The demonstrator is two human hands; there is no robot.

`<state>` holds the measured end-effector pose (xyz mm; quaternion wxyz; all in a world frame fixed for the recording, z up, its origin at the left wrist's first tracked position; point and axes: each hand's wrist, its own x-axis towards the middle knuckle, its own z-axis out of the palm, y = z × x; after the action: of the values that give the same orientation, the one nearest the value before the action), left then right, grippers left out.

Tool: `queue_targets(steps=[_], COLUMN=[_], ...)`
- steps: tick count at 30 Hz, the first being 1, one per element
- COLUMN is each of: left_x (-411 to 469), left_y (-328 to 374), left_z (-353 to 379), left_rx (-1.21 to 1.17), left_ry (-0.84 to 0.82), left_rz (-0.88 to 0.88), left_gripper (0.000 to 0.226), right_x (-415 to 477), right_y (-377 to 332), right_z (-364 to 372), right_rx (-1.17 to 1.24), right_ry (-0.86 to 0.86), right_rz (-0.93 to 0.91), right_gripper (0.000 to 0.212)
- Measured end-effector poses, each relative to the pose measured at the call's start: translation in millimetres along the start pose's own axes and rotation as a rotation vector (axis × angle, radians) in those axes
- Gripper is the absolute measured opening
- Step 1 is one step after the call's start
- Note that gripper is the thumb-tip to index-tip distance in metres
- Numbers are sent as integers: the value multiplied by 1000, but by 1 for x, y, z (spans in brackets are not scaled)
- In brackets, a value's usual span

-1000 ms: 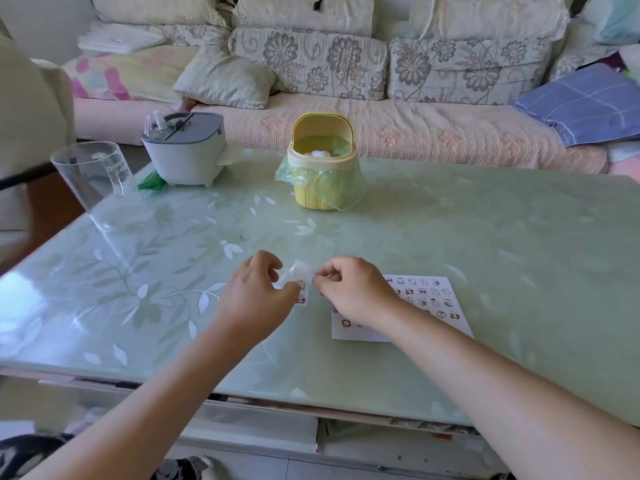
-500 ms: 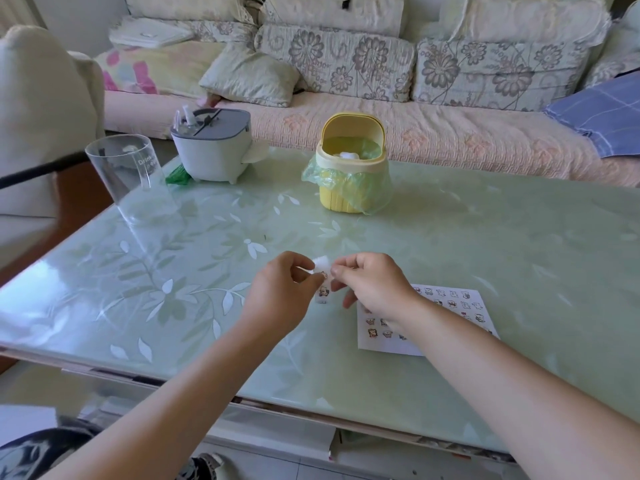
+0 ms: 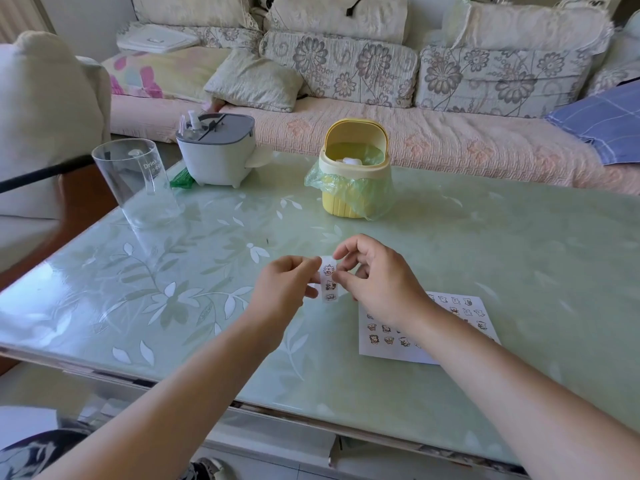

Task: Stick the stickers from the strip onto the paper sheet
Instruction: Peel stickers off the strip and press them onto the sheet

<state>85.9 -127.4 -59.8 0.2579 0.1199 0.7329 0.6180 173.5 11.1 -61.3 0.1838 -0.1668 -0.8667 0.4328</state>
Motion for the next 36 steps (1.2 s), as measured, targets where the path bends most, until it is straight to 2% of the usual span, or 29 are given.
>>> queue_targets(steps=[3,8,12,17,24,36], left_x=[-1,-3,-4,-3,-5,-2], left_y=[0,0,1,2,5,5], left_z=[-2,0,0,0,-1,-1], left_rx=[31,27,-11,-2,-32,-56], left_ry=[-33,-38,-62,-36,-12,-32], left_rz=[-16,35,26,5,-54,-178], left_gripper=[20,18,20,22,18,13], right_x=[-1,-1,0,-3,-4,-3], right_y=[1,1,2,3,4,7], right_z=[0,4,0,0,4,6], right_rx=[-54,34,0,-134,-371,-405], right_ry=[3,71,100,130,219,213], right_rz=[-78,-42,-54,-175,-454,-547], right_gripper=[19,15,13,11,10,5])
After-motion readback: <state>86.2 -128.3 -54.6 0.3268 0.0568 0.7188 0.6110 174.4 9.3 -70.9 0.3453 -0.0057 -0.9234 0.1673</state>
